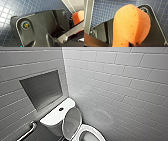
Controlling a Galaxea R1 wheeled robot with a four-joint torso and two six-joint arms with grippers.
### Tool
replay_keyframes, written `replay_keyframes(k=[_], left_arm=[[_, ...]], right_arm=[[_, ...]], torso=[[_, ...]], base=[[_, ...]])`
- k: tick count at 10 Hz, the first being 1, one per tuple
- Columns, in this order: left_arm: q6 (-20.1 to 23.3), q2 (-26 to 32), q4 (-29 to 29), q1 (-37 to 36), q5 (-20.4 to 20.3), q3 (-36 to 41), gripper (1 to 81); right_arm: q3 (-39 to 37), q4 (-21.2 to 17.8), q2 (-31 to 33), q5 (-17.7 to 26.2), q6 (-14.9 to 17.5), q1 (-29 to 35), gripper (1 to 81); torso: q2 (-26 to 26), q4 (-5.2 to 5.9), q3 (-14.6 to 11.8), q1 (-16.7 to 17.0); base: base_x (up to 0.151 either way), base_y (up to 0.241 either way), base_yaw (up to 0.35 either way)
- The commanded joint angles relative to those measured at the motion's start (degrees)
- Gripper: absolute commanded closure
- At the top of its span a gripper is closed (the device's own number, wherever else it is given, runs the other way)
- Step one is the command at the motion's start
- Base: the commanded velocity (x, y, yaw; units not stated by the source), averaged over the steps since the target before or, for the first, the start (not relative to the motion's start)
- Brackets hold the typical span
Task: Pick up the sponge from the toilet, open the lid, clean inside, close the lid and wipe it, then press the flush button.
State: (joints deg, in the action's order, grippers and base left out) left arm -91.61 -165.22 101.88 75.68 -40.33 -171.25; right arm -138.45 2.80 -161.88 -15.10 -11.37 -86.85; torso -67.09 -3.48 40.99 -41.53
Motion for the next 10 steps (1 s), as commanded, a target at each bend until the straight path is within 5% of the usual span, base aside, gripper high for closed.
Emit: replay_keyframes(k=[1, 7, 9, 10], left_arm=[[0.03, -0.81, 0.52, 0.04, 6.13, -1.45, 1.0], [0.21, -4.07, 0.52, 2.24, 10.26, -1.54, 1.0], [0.29, -5.73, 0.52, 3.47, 15.17, -1.45, 1.0], [0.29, -6.7, 0.52, 4.0, 18.77, -1.37, 1.0]], right_arm=[[-0.93, 0.8, -0.14, 3.15, 0.21, 0.31, 81.1], [-4.45, 1.15, -2.95, 3.33, 0.3, -0.13, 81.1], [-5.15, 1.24, -3.65, 3.33, 0.48, -0.13, 81.1], [-5.24, 1.24, -3.92, 3.33, 0.48, -0.13, 81.1]], torso=[[5.67, 0.0, -4.48, 3.65], [18.67, 0.0, -14.8, 12.19], [22.98, 0.0, -18.23, 15.03], [25.16, 0.0, -15.19, 16.5]], base=[[0.0, 0.0, 0.0], [0.0, 0.0, 0.0], [0.0, 0.0, 0.0], [0.0, 0.0, 0.0]])
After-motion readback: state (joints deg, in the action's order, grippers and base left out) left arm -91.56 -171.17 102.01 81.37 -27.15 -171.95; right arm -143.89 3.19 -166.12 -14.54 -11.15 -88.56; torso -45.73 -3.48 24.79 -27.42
